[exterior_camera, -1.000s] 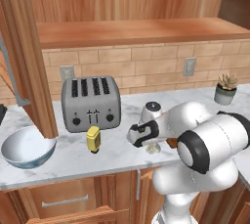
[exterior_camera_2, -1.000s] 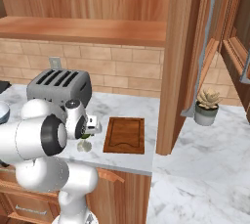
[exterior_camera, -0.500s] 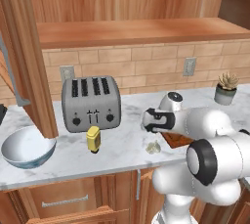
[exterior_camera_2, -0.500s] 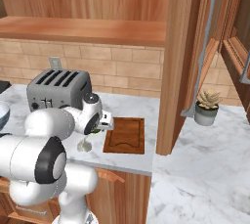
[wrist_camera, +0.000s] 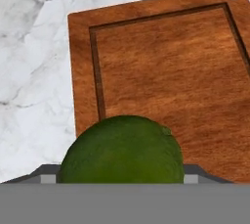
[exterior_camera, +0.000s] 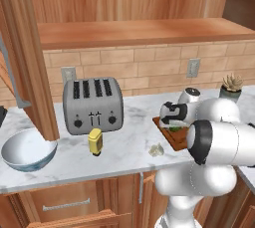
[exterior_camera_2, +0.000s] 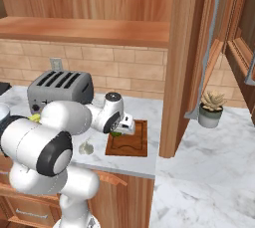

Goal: Open the cabinet. Place the bowl and condiment on the counter. Then place the lime and garlic on the cutting board.

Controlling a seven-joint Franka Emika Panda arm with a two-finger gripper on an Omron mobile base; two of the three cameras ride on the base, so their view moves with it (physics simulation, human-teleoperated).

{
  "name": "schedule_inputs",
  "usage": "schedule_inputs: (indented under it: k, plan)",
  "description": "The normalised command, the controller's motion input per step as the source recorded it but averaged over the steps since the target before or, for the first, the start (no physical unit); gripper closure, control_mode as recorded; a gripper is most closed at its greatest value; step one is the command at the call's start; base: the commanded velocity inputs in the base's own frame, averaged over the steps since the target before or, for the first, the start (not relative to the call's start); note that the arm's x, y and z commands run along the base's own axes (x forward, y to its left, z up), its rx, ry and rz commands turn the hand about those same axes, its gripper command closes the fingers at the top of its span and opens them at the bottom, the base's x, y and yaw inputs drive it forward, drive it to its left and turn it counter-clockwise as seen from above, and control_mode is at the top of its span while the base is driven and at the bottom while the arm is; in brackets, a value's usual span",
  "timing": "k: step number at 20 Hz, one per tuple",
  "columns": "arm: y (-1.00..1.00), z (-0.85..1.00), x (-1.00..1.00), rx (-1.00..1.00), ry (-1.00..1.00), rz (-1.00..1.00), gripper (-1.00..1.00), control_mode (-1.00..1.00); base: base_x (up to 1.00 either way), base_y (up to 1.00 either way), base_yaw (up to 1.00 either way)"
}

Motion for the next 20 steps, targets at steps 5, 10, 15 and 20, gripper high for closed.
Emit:
schedule_inputs:
  k: [5, 10, 15, 20]
  plan:
    - [-0.3, -0.21, 0.35, -0.01, 0.07, -0.05, 1.0, -1.0, 0.0, 0.0, 0.0]
    - [-0.19, -0.21, 0.47, 0.0, 0.0, -0.02, 1.0, -1.0, 0.0, 0.0, 0.0]
    - [-0.07, -0.33, 0.25, 0.0, -0.01, 0.0, -1.0, -1.0, 0.0, 0.0, 0.0]
    - [-0.02, -0.01, -0.02, 0.0, -0.03, 0.0, -1.0, -1.0, 0.0, 0.0, 0.0]
